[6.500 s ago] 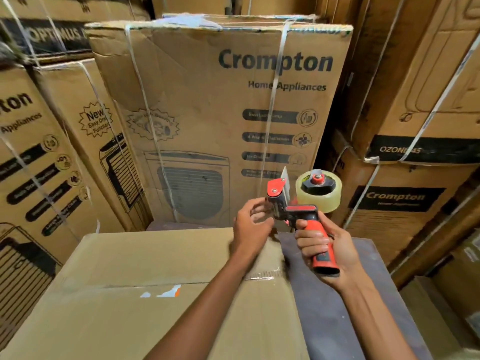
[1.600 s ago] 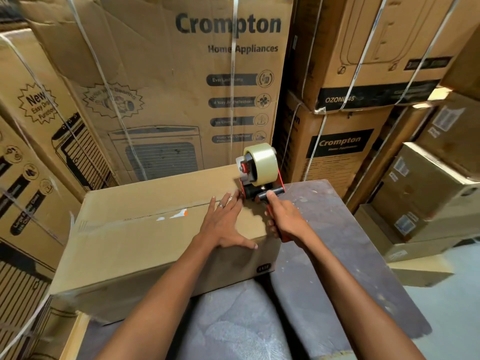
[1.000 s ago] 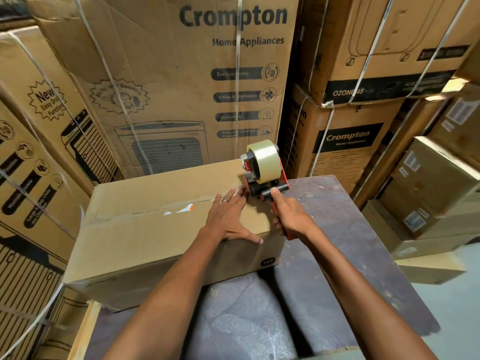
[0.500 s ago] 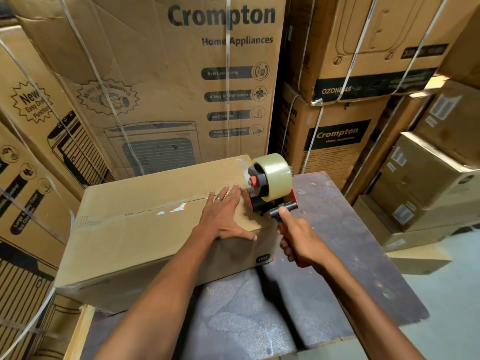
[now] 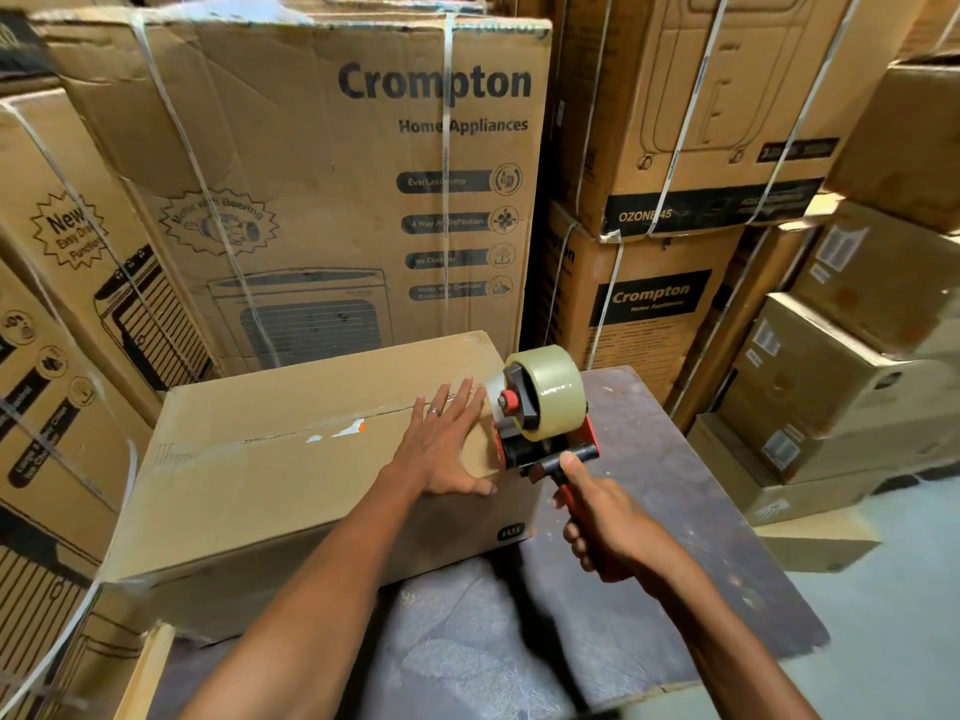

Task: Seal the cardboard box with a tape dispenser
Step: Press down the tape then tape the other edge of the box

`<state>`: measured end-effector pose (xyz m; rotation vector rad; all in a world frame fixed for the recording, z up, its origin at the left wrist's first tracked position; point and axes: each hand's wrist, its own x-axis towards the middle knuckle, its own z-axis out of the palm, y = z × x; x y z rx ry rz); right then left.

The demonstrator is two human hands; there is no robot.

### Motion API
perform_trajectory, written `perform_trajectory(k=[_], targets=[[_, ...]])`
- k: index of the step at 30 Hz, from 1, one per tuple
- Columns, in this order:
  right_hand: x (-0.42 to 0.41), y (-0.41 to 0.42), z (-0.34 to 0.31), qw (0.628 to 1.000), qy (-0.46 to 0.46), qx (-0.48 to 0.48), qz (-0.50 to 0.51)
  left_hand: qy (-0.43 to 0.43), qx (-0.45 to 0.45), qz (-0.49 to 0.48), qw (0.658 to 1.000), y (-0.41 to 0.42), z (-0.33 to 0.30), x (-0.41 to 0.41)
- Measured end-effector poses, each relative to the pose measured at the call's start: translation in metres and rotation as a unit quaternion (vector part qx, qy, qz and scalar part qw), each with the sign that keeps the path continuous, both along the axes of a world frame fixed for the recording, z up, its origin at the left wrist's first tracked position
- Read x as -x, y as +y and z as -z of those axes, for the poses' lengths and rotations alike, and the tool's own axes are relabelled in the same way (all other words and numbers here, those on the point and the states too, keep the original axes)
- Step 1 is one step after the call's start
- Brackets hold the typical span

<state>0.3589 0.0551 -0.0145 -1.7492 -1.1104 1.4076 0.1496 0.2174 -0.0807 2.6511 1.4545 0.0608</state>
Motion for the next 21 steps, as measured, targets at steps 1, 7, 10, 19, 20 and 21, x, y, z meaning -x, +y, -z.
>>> perform_trajectory(k=[1, 7, 10, 19, 20, 21], targets=[[0.001, 0.000, -0.003, 1.000, 0.006, -0.006, 0.009, -0.003, -0.011, 0.029, 1.000, 0.000, 0.001, -0.004], [0.005, 0.000, -0.008, 0.989, -0.119, -0.083, 0.034, -0.025, 0.022, 0.062, 0.998, 0.013, 0.005, -0.012], [0.009, 0.000, -0.007, 0.973, -0.209, -0.100, -0.005, -0.029, 0.034, 0.059, 0.997, 0.020, 0.004, -0.012], [0.007, -0.010, -0.031, 0.972, -0.226, -0.047, -0.037, -0.091, 0.026, 0.017, 0.995, 0.014, 0.004, -0.011], [0.006, -0.010, -0.036, 0.975, -0.214, -0.051, -0.029, -0.119, 0.029, 0.010, 0.992, 0.012, 0.003, -0.010], [0.005, -0.011, -0.042, 0.978, -0.197, -0.065, -0.013, -0.153, 0.037, 0.002, 0.987, 0.010, 0.002, -0.010]])
